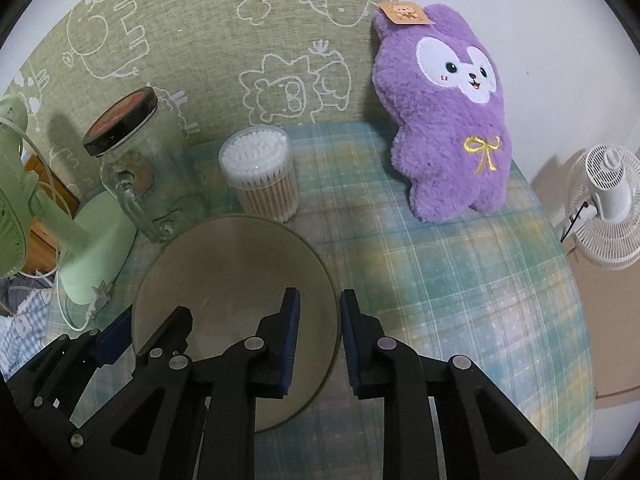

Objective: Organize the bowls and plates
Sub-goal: 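Grasp the rim of the third cream bowl near the jar with both grippers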

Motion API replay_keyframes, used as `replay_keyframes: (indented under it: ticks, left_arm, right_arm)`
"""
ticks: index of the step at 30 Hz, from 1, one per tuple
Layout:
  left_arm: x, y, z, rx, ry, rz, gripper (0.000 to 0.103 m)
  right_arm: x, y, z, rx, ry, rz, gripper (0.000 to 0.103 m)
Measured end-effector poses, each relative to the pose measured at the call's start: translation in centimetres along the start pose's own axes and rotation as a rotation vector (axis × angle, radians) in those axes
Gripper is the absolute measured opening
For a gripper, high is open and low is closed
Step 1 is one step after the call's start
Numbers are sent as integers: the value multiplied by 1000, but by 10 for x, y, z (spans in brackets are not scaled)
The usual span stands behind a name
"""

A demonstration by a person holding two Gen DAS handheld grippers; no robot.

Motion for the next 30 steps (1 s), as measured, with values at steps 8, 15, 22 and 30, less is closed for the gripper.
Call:
replay_keyframes:
  ticks: [8,15,22,30]
  left_arm:
    - [15,-16,6,-1,8,20,27]
    - [38,-39,15,1,23,22,27]
    - [58,-64,23,37,22,43,27]
    - [83,-95,23,49,29,55,27]
  right_arm:
    - [21,-17,6,16,6,12,24]
    - [42,-39,9,0,23,20,24]
    - [68,-62,16,17,29,22,24]
    - [92,-92,14,16,37,31,24]
Point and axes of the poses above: each gripper's, at about its wrist camera, not at the fingertips, and x roughly against the way its jaws point, z to its left, y to its top, the point moved 4 cm from there along -x, roughly the way its jaws point, and after that the axes turned 11 degrees about y, right-handed, at the moved point
